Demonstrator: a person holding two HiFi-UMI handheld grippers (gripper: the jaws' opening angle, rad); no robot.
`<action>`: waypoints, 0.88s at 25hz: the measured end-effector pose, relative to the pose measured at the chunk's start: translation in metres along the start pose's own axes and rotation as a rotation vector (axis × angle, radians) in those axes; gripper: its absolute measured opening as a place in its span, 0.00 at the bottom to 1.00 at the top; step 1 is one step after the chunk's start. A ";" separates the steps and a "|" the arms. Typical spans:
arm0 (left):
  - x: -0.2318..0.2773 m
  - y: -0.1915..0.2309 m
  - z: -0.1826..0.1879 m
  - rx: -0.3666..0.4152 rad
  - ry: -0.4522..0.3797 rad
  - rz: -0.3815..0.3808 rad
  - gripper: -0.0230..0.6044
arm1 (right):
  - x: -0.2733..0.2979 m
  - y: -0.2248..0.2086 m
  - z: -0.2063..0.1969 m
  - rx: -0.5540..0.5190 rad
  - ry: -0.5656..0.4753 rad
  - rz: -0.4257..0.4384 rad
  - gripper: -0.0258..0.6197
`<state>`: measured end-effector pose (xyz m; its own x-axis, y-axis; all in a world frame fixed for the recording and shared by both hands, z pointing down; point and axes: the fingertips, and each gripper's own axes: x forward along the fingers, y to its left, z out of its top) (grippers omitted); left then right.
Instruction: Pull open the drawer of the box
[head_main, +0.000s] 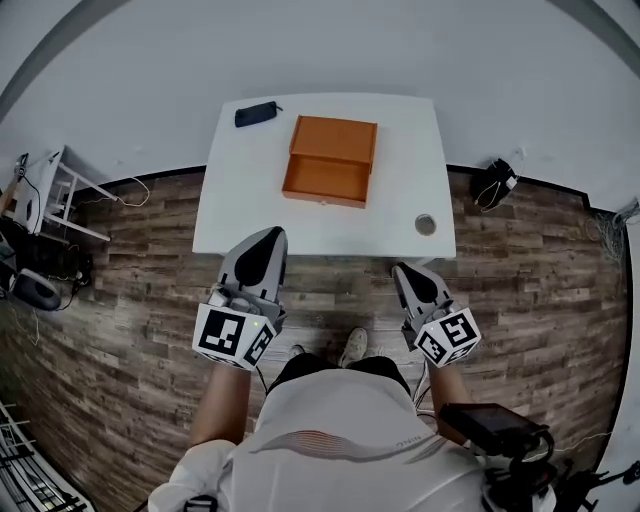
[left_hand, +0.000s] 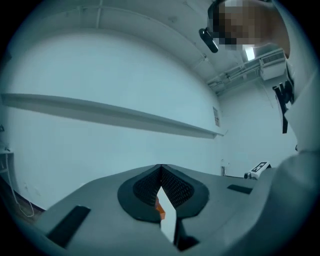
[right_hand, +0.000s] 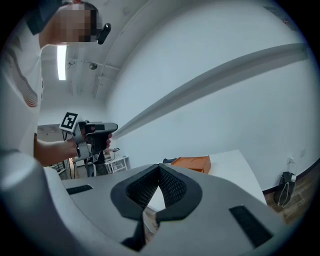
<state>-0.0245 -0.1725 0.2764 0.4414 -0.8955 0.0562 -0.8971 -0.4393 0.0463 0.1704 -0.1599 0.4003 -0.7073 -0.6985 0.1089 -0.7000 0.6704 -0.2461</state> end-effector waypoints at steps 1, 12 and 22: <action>-0.010 0.003 0.005 -0.021 -0.022 -0.003 0.05 | 0.000 0.007 0.009 -0.003 -0.018 -0.004 0.03; -0.092 0.076 0.020 -0.079 -0.095 -0.034 0.05 | 0.011 0.093 0.087 -0.132 -0.144 -0.130 0.03; -0.120 0.086 0.022 -0.093 -0.089 -0.046 0.05 | -0.011 0.142 0.113 -0.187 -0.173 -0.184 0.03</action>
<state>-0.1551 -0.1044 0.2512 0.4751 -0.8791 -0.0370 -0.8687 -0.4753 0.1391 0.0904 -0.0854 0.2554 -0.5510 -0.8338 -0.0344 -0.8320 0.5521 -0.0541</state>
